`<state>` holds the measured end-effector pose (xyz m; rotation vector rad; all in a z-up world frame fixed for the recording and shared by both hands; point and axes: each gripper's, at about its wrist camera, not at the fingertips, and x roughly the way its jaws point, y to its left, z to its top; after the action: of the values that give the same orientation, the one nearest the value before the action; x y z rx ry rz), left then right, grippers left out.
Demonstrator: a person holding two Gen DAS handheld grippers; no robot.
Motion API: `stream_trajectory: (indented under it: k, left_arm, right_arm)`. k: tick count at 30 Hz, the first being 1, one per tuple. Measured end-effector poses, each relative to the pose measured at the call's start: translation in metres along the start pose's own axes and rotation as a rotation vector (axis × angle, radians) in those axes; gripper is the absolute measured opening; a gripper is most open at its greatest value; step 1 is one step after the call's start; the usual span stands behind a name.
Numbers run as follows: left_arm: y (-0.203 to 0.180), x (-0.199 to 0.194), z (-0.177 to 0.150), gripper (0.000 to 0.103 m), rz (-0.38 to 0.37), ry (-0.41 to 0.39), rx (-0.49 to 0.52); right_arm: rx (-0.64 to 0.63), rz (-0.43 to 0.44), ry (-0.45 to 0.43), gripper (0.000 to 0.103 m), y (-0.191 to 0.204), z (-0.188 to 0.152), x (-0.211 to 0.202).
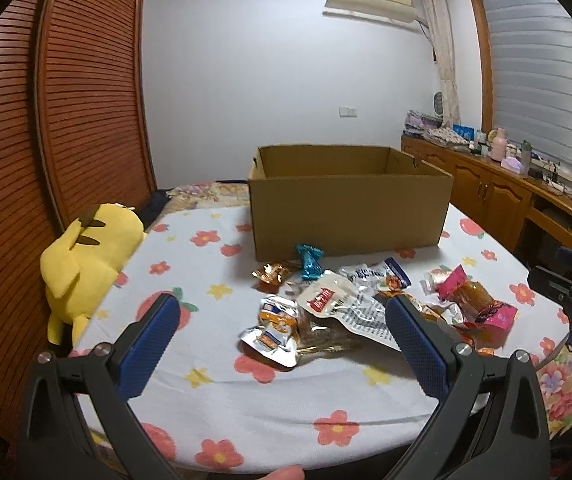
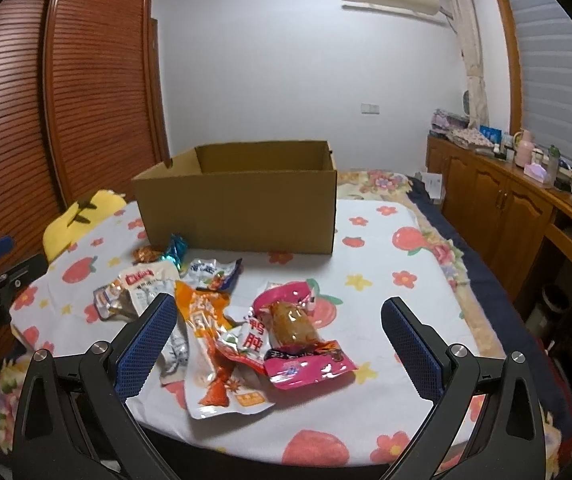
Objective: Organize snacks
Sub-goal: 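Grasp the pink egg pack with the right tool while the left tool grasps the white pouch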
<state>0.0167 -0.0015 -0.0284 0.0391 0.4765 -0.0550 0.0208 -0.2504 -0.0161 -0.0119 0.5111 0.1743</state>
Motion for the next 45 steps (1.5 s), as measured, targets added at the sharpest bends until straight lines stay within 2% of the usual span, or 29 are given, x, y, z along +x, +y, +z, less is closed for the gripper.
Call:
stream_trajectory:
  k: [9,14,18,23,26,28,30,34,41,43,45]
  left_arm:
    - [-0.007,0.035,-0.008,0.103,-0.049,0.059,-0.004]
    - [-0.009,0.05,-0.012,0.103,-0.087,0.097,-0.022]
    - [-0.012,0.063,-0.013,0.102,-0.11,0.144,-0.045]
    - [-0.023,0.073,-0.012,0.101,-0.149,0.182,-0.06]
    - [-0.031,0.079,-0.012,0.1,-0.154,0.216,-0.059]
    - [-0.036,0.084,-0.012,0.096,-0.154,0.235,-0.056]
    - [-0.039,0.089,-0.011,0.09,-0.161,0.257,-0.065]
    - [-0.041,0.102,-0.009,0.075,-0.172,0.306,-0.096]
    - [-0.035,0.115,-0.001,0.071,-0.168,0.338,-0.144]
    - [-0.035,0.119,0.001,0.059,-0.155,0.343,-0.144]
    - [-0.034,0.124,0.002,0.054,-0.148,0.35,-0.145]
  right_arm:
    - [-0.048,0.052,0.074,0.102,-0.016,-0.008,0.029]
    - [-0.065,0.13,0.162,0.092,-0.024,-0.008,0.057]
    - [-0.082,0.161,0.245,0.078,-0.03,-0.006,0.081]
    - [-0.107,0.233,0.321,0.068,-0.032,-0.007,0.102]
    - [-0.136,0.26,0.377,0.057,-0.032,-0.012,0.115]
    - [-0.143,0.248,0.384,0.049,-0.033,-0.016,0.12]
    - [-0.13,0.261,0.388,0.047,-0.036,-0.019,0.123]
    - [-0.103,0.276,0.373,0.049,-0.041,-0.022,0.125]
    - [-0.135,0.245,0.335,0.049,-0.036,-0.024,0.128]
    - [-0.131,0.247,0.329,0.049,-0.037,-0.025,0.128]
    - [-0.137,0.242,0.323,0.049,-0.036,-0.025,0.128]
